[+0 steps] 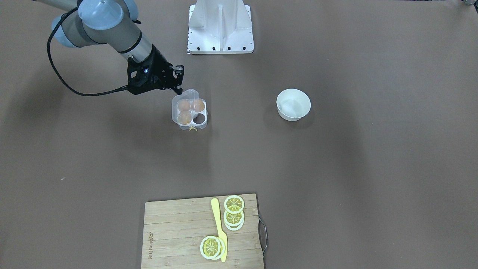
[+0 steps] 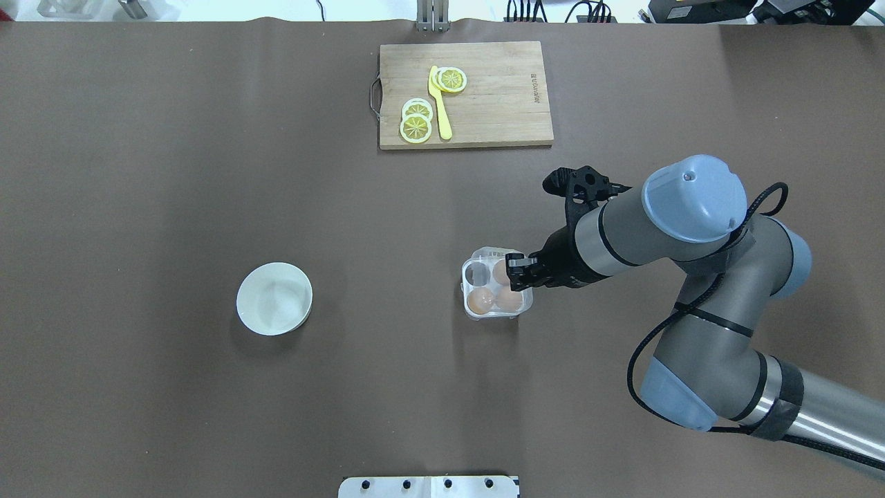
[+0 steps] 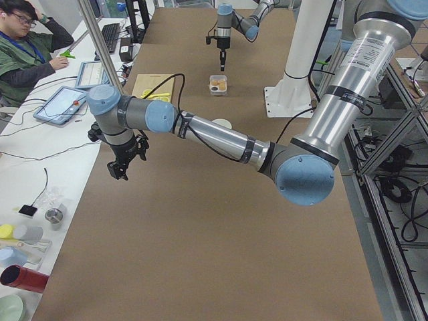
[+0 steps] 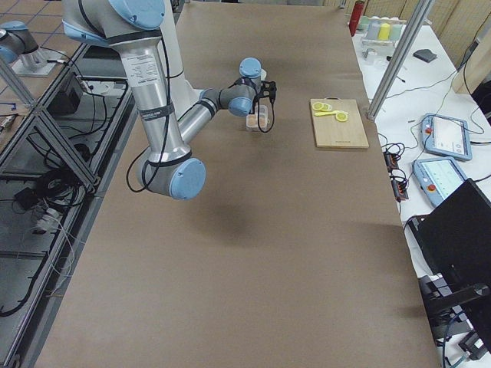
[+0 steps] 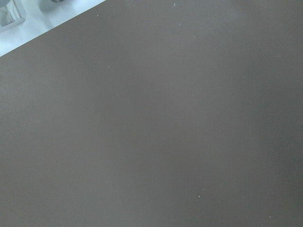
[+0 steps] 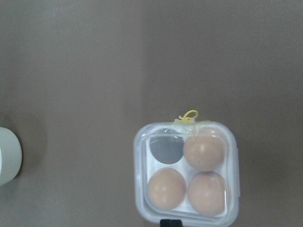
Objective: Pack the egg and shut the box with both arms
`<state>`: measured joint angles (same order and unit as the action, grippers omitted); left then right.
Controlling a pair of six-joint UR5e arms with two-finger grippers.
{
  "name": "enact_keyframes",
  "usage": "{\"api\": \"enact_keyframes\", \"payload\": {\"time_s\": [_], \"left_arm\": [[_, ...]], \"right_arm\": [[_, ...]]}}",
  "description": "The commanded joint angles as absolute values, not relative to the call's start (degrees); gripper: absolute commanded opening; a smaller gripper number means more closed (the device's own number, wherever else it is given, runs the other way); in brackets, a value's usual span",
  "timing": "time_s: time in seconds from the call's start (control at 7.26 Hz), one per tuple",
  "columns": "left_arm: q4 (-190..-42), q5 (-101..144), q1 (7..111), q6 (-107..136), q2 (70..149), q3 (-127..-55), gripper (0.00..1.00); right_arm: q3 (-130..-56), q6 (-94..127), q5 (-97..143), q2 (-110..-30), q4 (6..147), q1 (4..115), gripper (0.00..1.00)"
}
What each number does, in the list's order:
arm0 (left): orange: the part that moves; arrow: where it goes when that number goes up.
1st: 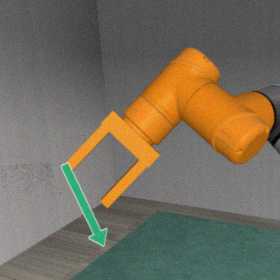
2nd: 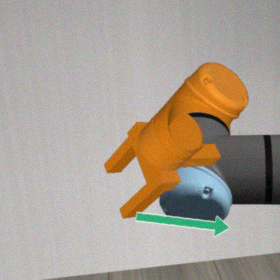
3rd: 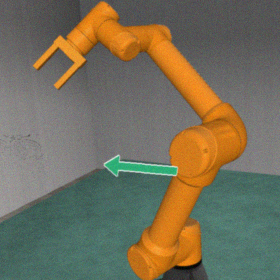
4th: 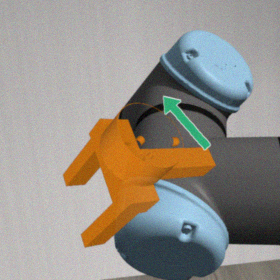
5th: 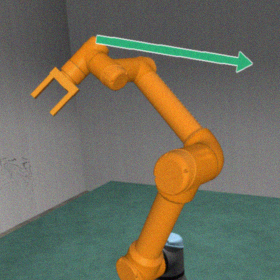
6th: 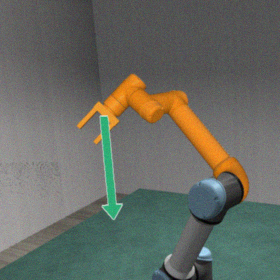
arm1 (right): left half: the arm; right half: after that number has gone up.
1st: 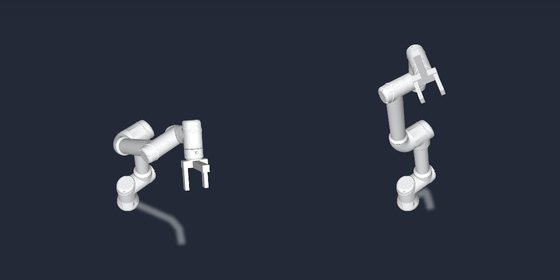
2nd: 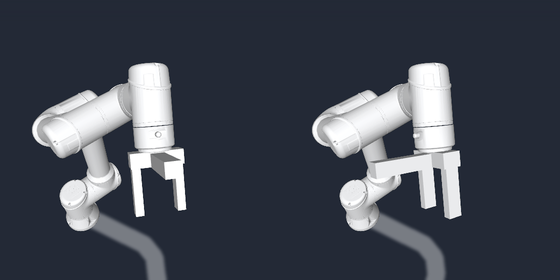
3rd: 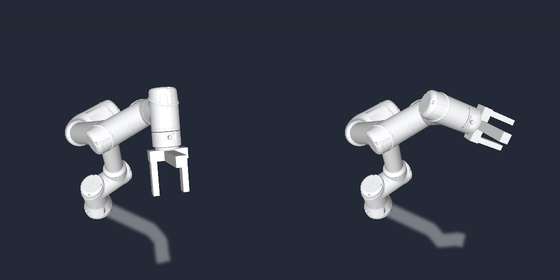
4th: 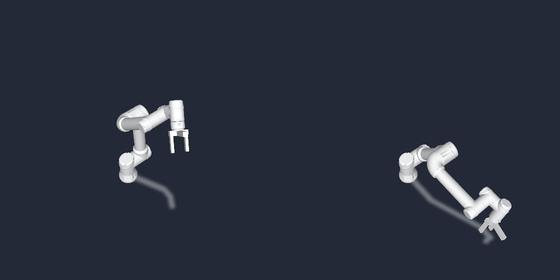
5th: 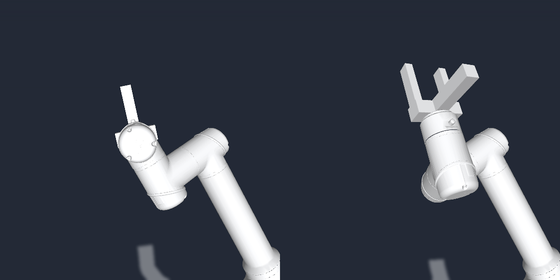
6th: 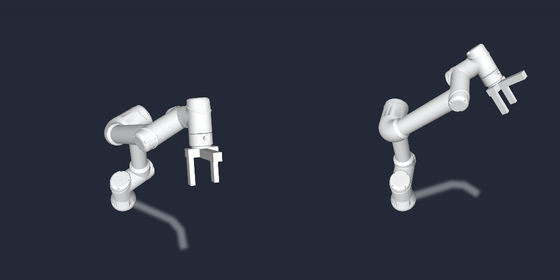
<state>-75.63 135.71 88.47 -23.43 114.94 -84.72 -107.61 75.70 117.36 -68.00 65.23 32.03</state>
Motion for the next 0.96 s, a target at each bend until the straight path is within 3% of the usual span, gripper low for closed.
{"api": "enact_keyframes", "payload": {"time_s": [0.0, 0.14, 0.28, 0.41, 0.55, 0.83], "left_arm": [[-75.4, 135.9, 88.8, -23.0, 112.0, -84.6, 0.97], [-75.6, 136.1, 89.7, -21.4, 109.2, -84.5, 0.97], [-75.9, 136.0, 90.1, -17.4, 108.0, -84.7, 0.97], [-76.3, 136.0, 90.6, -17.1, 105.6, -85.0, 0.97], [-77.2, 136.1, 91.7, -16.7, 103.7, -85.2, 0.97], [-77.3, 136.1, 94.0, -16.6, 98.9, -88.0, 0.97]], "right_arm": [[-106.6, 78.0, 116.0, -65.4, 65.4, 30.9, 0.0], [-106.7, 78.0, 116.0, -64.9, 65.8, 31.1, 0.0], [-106.7, 78.2, 116.3, -64.8, 66.0, 32.5, 0.15], [-106.8, 80.1, 116.8, -64.9, 67.8, 34.9, 0.71], [-107.0, 79.6, 117.5, -64.3, 71.2, 37.3, 1.0], [-107.0, 75.4, 123.4, -63.9, 76.3, 44.3, 1.0]]}}
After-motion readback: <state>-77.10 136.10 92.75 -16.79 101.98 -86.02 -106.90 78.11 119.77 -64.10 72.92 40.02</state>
